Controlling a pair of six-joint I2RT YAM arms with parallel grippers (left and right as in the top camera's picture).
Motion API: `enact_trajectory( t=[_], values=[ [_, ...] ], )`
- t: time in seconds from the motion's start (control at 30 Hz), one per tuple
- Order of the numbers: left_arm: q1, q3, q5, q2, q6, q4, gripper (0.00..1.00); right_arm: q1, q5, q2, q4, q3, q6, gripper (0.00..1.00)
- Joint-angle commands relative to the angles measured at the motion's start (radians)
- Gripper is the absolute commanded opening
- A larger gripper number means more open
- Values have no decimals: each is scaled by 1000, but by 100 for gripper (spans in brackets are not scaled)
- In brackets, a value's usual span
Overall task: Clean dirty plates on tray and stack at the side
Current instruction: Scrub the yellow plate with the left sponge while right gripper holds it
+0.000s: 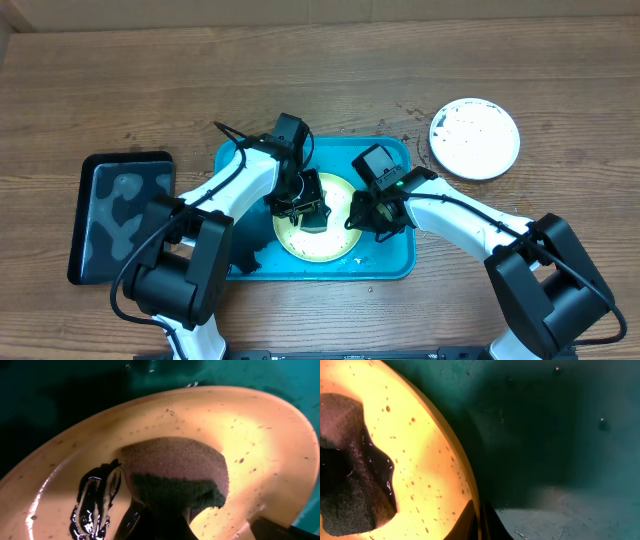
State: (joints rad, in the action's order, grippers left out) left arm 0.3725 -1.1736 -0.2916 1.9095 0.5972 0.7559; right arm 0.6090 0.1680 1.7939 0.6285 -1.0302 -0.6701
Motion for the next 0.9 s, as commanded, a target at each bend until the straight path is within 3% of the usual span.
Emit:
enact_trajectory(
  t=[0.0, 0.2, 0.33, 0.43, 0.57, 0.63, 0.73, 0.87],
  values=[
    [-23, 30, 286, 63, 8, 77, 4, -4, -10, 0, -9, -1, -3, 4],
    [-56, -56, 564, 58, 9, 244, 4, -4, -11, 0, -12, -1, -3, 4],
    [-57, -124, 663, 58, 9, 294, 4, -4, -25, 0, -12, -1, -3, 4],
    [-57, -169, 653, 58, 9, 320, 4, -4, -29, 0, -10, -1, -3, 4],
    [-57, -233, 498, 58, -26, 344, 4, -4, -29, 0, -10, -1, -3, 4],
    [-57, -250, 335, 58, -119, 324, 4, -4, -29, 0, -11, -1, -4, 4],
    [-57, -249, -77, 59, -318, 265, 4, -4, -28, 0, -14, -1, -4, 4],
    [-40, -228, -166, 60, -293, 232, 4, -4, -24, 0, -14, -1, -4, 4]
  ],
)
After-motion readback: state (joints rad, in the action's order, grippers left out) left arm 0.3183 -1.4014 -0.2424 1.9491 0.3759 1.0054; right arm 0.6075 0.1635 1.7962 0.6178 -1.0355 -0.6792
